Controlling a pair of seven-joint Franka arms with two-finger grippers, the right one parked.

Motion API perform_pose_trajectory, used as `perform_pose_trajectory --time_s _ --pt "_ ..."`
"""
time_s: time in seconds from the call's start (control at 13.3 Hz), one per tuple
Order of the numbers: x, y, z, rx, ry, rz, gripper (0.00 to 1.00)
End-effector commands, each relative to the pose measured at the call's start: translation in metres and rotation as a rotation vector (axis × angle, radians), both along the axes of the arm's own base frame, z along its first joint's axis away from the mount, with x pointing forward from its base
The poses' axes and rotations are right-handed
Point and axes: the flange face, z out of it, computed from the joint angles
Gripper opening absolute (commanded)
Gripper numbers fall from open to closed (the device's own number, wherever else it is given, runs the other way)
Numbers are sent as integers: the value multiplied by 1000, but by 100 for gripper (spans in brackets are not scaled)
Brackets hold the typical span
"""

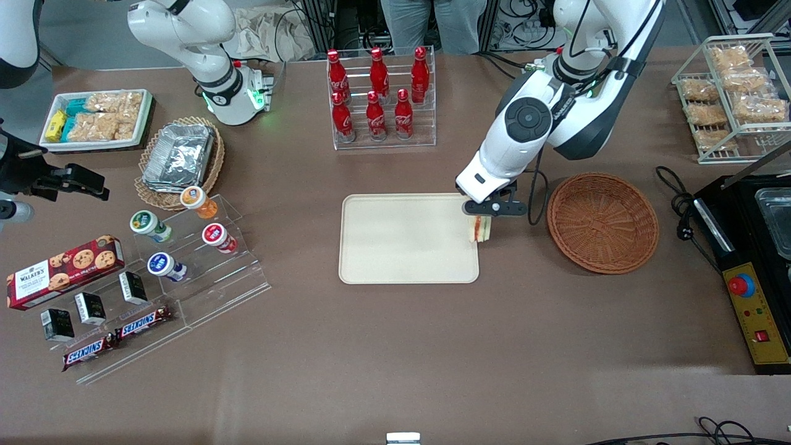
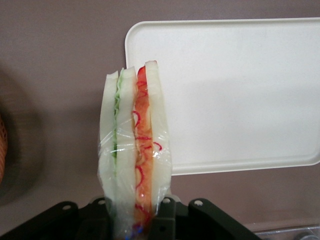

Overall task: Place sandwich from basket to tray
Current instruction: 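Carry the sandwich with the left gripper toward the cream tray, then lower the sandwich onto the tray edge with the left gripper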

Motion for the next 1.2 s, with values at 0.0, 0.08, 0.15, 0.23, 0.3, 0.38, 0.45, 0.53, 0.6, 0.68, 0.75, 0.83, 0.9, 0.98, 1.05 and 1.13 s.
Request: perform_pose_trajectory --time_s 0.0,0.08,0.15,0.23,0.3,0.38,0.45,0.53,0.6,0.68,0.75,0.83,0.9,0.98,1.05,1.13 --pt "-1 -11 -15 18 -26 19 0" --pt "-1 -13 -20 23 -32 20 0" --pt "-1 -17 -25 20 -38 20 0" --pt "-1 -17 -32 28 -39 20 0" --pt "-2 -18 -38 40 -43 17 0" --pt "-4 -23 -44 40 -48 15 0" --pt "-4 -23 -52 46 -49 21 0" --pt "-5 -23 -59 54 -57 24 0" --pt "-18 -40 -65 64 -61 -6 0" --pt "-22 -45 -69 64 -63 -8 0" --pt "-23 -48 -73 55 -62 -5 0" --pt "-24 -50 -75 50 -67 -11 0" --pt "-25 -51 -83 50 -65 -14 0" --pt "-26 -51 -90 50 -73 -22 0" --pt "-28 -51 -97 56 -75 -19 0" --pt "-30 -51 -105 67 -76 -29 0"
